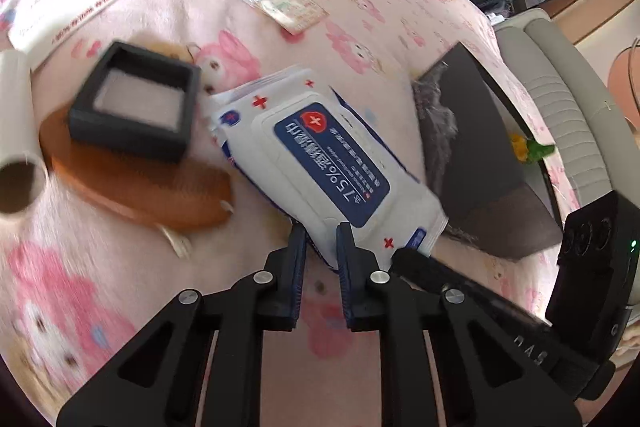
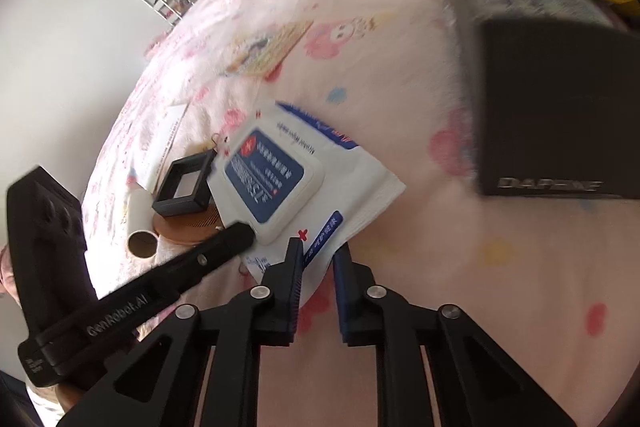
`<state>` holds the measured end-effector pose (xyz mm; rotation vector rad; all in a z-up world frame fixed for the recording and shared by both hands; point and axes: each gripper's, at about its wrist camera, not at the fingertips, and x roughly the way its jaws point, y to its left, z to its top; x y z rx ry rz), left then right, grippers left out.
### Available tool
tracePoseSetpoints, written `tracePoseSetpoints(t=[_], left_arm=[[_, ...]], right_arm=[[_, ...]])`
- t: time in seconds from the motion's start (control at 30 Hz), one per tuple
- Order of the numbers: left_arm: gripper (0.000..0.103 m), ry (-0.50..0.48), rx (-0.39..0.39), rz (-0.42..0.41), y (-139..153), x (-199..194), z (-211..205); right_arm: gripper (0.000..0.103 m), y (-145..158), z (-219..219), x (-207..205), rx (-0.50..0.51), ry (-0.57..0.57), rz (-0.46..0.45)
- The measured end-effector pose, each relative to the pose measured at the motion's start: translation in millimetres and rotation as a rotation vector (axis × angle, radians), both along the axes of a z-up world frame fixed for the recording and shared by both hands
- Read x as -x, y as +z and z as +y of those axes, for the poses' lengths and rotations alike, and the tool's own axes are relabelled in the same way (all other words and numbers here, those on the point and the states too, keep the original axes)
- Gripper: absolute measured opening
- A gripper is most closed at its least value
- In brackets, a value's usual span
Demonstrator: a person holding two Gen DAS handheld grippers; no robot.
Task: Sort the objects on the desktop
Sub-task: 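Close the left gripper on the wet-wipes pack and lift it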
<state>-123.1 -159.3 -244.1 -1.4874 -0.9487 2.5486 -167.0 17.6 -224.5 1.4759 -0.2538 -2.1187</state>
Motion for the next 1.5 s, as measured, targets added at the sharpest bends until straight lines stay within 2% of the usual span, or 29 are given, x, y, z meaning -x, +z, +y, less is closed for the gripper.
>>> tracePoseSetpoints(t=[0.27,0.37,0.57,0.6,0.63,0.7,0.8,0.9,0.97,1.1,1.17,1.27,1.37,1.43,1.5], left_arm=[[0.014,-0.105,-0.005,-0.010,4.2,-16.7,41.6],[0.015,-0.074,0.066,-0.017,6.0,-14.3,35.2],[0.015,0.033,0.105,-0.015,1.7,2.3,-3.5],[0.019,0.042,0.101,-0.010,1.0,6.8,-8.2],[0.028,0.043,0.092,-0.005,-0.6,13.3,-11.9],[0.036,0.024,0.079,-0.020,-9.3,29.2,-13.7],[0.035,-0.004,0.066,-0.035,-17.6,44.4,-10.9],[0.027,-0.044,0.083,-0.021,-12.3,39.7,2.3],[0.022,-0.064,0.089,-0.018,-8.3,27.9,10.6],[0.022,-0.116,0.031,-0.052,-6.1,-3.7,23.2],[0.022,-0.139,0.046,-0.055,-0.7,-18.8,30.1],[0.022,-0.101,0.035,-0.059,2.4,-24.5,20.5],[0.028,-0.064,0.020,-0.059,1.6,-17.9,7.7],[0.044,-0.067,-0.010,-0.043,0.8,-7.1,5.6],[0.055,-0.077,-0.029,-0.032,-1.5,3.7,6.9]], right_arm=[[0.009,14.4,53.0,-22.5,-0.021,-0.056,0.024],[0.009,13.0,65.5,-22.1,-0.037,-0.084,0.016],[0.010,17.9,72.3,-16.8,-0.057,-0.084,0.018],[0.010,16.2,72.1,-16.1,-0.065,-0.083,0.016],[0.010,14.5,71.9,-15.4,-0.073,-0.082,0.014],[0.011,11.1,71.5,-14.0,-0.089,-0.079,0.009],[0.014,6.3,71.3,-11.9,-0.111,-0.076,0.003],[0.015,7.3,76.0,-10.3,-0.121,-0.083,0.006],[0.015,10.7,78.8,-10.3,-0.134,-0.091,0.018],[0.015,16.5,85.7,-10.9,-0.149,-0.110,0.033],[0.016,18.2,89.9,-12.2,-0.157,-0.118,0.040],[0.016,16.9,95.5,-11.7,-0.162,-0.130,0.041],[0.018,11.8,101.2,-5.4,-0.163,-0.141,0.030],[0.023,8.8,98.7,-0.2,-0.151,-0.123,0.021],[0.029,5.9,94.5,4.7,-0.138,-0.107,0.010]])
